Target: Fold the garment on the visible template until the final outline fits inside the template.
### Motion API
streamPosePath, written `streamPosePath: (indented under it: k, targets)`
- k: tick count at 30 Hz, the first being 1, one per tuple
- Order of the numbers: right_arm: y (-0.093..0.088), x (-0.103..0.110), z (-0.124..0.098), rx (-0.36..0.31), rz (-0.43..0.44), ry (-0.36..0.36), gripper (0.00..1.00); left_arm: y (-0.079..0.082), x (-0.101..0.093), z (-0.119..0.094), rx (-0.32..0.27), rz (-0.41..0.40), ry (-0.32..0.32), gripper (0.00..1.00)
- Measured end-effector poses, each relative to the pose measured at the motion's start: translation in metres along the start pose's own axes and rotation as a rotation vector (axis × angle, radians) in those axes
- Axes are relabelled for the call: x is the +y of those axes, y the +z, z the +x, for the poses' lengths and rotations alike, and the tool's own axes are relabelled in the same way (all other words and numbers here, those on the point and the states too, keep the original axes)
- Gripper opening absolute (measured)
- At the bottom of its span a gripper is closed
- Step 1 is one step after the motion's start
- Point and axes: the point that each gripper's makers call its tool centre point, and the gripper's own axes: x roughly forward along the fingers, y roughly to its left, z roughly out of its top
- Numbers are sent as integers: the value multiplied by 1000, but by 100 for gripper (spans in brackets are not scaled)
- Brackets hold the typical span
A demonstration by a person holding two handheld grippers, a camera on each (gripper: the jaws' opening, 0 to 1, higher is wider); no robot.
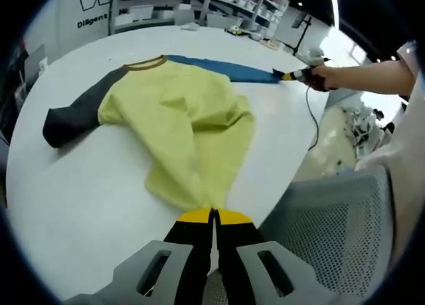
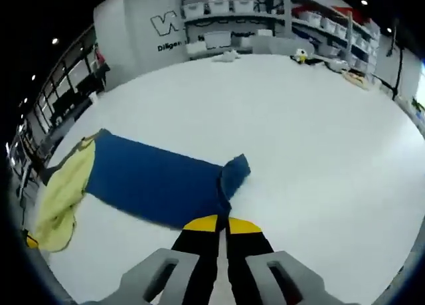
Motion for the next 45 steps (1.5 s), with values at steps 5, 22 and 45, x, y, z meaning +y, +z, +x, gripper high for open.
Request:
streamPosePath:
  k: [5, 22, 45]
  targets:
    - [-13, -4, -1, 0, 163, -30, 0, 2, 0, 0, -3, 4, -4, 0]
    - [-2, -5, -25, -49, 68, -120, 11, 10, 12, -11, -57, -20, 20, 0]
    - [-1, 87, -29, -76, -130, 76, 19, 49, 110, -46, -279, -176, 132, 14]
